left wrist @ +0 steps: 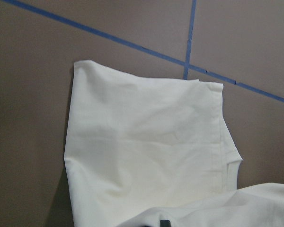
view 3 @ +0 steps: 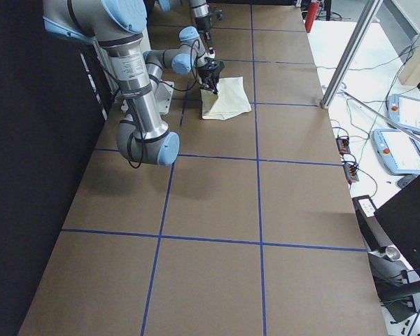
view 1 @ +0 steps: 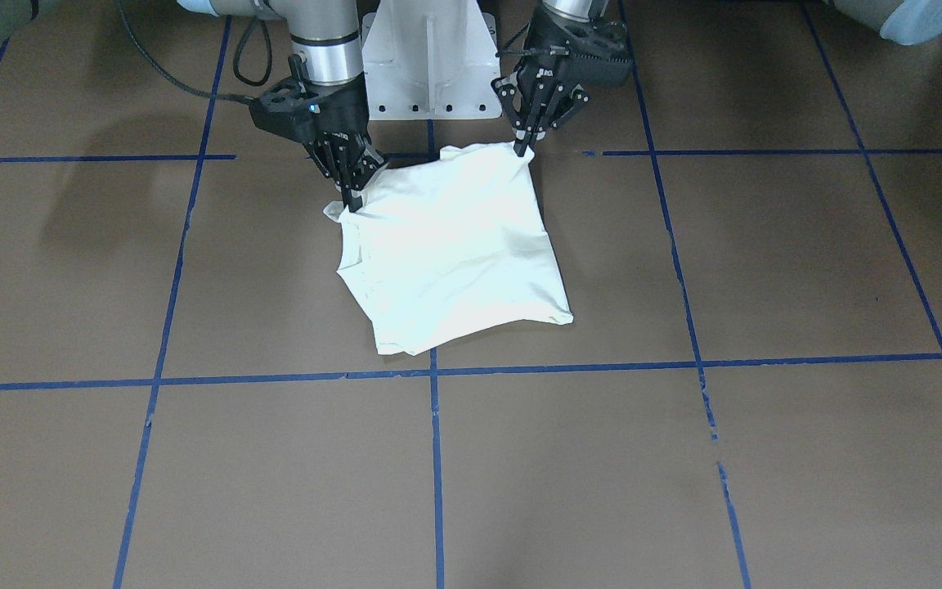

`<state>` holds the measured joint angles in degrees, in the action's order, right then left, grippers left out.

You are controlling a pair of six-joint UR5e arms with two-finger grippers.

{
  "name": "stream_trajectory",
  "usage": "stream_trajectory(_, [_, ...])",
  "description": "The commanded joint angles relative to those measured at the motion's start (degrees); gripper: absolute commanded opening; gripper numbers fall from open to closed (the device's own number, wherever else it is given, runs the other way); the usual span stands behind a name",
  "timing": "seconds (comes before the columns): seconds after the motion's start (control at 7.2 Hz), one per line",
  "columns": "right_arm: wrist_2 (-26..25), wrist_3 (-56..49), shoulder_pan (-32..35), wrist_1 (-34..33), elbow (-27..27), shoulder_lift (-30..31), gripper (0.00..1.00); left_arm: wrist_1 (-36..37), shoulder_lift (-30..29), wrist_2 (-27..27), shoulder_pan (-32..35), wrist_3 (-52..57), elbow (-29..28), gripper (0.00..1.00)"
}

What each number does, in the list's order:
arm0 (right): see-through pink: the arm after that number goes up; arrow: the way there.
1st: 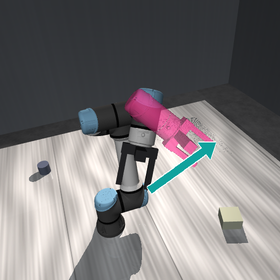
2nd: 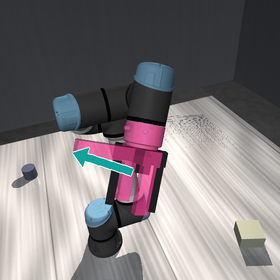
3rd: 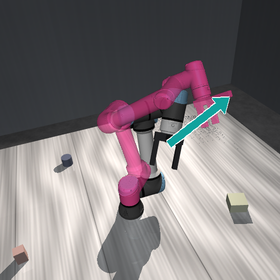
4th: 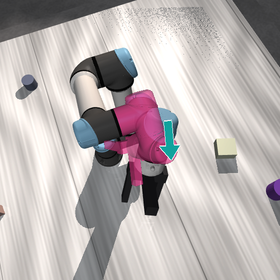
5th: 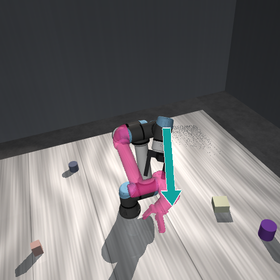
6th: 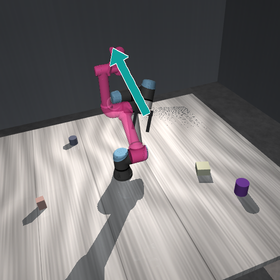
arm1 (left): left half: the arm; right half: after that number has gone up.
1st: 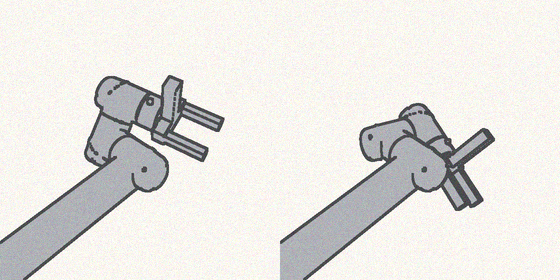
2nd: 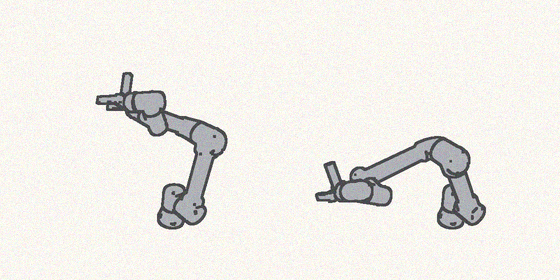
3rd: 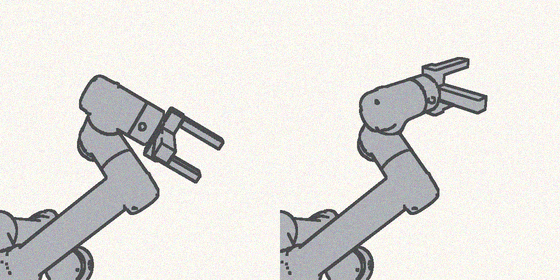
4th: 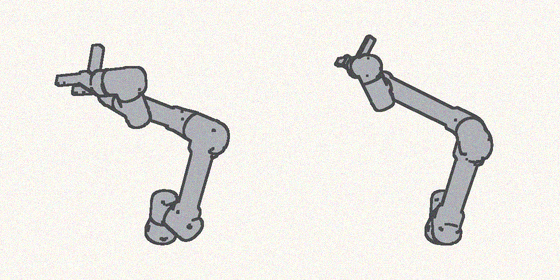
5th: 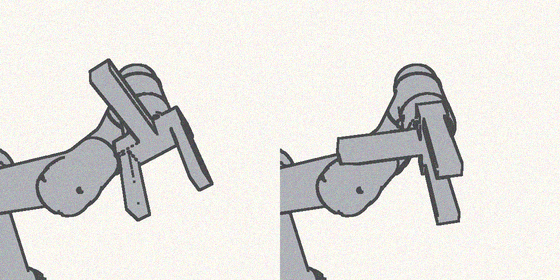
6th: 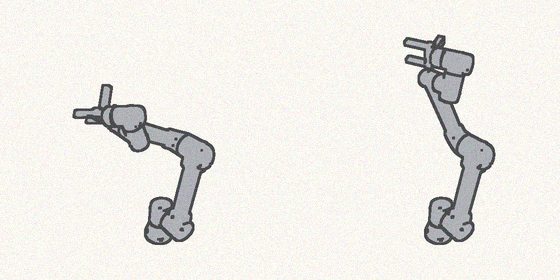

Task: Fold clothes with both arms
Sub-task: 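Lift the near edge with both grippers and fold it away from the robot, then release the fold and move the right gripper toward the shirt's middle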

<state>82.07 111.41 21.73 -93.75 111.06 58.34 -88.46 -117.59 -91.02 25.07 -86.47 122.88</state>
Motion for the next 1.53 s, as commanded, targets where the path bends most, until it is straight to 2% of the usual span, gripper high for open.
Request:
stream_trajectory(0.0, [0.8,-2.85,3.13,8.13,-11.43,-2.87,0.0,-3.79,-1.94,0.06,3.22,1.66,-8.32,0.0])
stream_trajectory(0.14, [0.9,-3.21,3.67,8.58,-16.09,-5.41,0.0,-7.65,-1.94,0.14,4.02,3.66,-12.53,0.0])
stream_trajectory(0.42, [0.9,-3.3,3.67,13.05,-21.91,-6.75,0.0,-13.2,-1.94,0.23,5.08,4.82,-19.31,0.0])
stream_trajectory(0.69, [0.9,-4.26,3.67,13.6,-22.73,-6.66,0.0,-14.28,-1.94,0.15,5.08,4.91,-20.31,0.0])
stream_trajectory(0.83, [0.9,-5.75,3.67,13.6,-23.25,-6.66,0.61,-14.54,-1.86,0.15,4.99,4.91,-20.4,0.12])
stream_trajectory(0.97, [0.73,-8.72,3.67,13.77,-23.52,-6.75,1.0,-15.5,-1.25,0.15,4.99,7.61,-20.31,0.99])
stream_trajectory(1.11, [1.07,-12.23,4.45,14.21,-22.21,-6.93,1.0,-16.82,-1.07,-0.12,5.43,12.68,-19.44,1.0])
stream_trajectory(1.39, [4.49,-21.01,4.9,14.04,-16.43,-6.84,1.0,-17.27,-0.89,-8.33,10.5,20.59,-18.73,1.0])
